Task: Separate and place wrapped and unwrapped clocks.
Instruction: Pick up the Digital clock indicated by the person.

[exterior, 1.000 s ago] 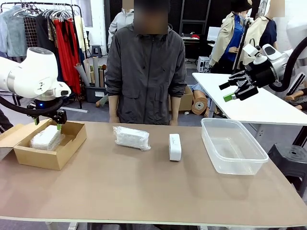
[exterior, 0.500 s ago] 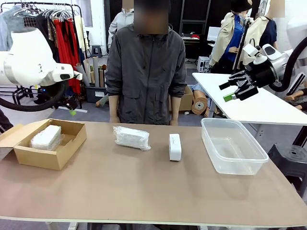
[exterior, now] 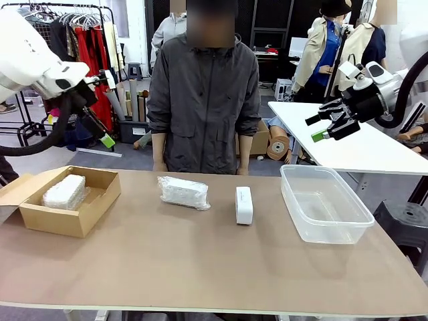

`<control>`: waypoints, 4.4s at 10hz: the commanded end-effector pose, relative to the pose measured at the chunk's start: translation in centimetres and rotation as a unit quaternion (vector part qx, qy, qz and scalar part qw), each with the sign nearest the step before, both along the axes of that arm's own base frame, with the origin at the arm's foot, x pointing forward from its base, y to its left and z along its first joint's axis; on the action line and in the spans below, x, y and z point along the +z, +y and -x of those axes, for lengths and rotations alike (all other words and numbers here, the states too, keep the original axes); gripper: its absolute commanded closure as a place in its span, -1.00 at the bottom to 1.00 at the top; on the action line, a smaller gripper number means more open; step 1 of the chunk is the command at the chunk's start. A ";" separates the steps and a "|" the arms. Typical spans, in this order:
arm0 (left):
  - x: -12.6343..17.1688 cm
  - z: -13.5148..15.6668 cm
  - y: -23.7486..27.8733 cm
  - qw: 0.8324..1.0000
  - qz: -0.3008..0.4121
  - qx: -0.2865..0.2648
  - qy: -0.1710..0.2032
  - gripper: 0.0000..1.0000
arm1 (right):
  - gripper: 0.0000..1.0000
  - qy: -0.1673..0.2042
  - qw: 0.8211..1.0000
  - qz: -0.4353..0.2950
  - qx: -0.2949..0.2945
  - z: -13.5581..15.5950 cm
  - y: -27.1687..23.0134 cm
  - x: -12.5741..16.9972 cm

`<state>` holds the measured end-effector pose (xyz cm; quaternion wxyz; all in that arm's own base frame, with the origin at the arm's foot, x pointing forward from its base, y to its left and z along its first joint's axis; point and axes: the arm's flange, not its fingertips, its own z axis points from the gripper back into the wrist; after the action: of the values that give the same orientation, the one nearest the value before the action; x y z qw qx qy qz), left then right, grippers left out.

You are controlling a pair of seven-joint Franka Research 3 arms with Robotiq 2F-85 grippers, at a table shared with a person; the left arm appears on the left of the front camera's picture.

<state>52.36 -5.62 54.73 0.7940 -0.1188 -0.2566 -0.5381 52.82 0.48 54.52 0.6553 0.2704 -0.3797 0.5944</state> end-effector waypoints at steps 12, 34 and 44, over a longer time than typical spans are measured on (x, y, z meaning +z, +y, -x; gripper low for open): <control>3.4 -1.8 0.5 0.979 0.074 -0.172 -0.084 -1.00 | -1.00 -0.002 1.000 -0.001 0.001 0.2 0.1 0.2; 4.7 -2.7 1.3 0.965 0.148 -0.203 -0.072 -1.00 | -1.00 -0.002 1.000 -0.001 0.001 0.2 0.1 0.2; 4.7 -2.7 1.3 0.965 0.148 -0.203 -0.072 -1.00 | -1.00 -0.002 1.000 -0.001 0.001 0.2 0.1 0.2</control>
<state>55.10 -4.27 59.26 0.6188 -0.2510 -0.3601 -0.6515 52.82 0.48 54.52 0.6553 0.2704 -0.3797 0.5944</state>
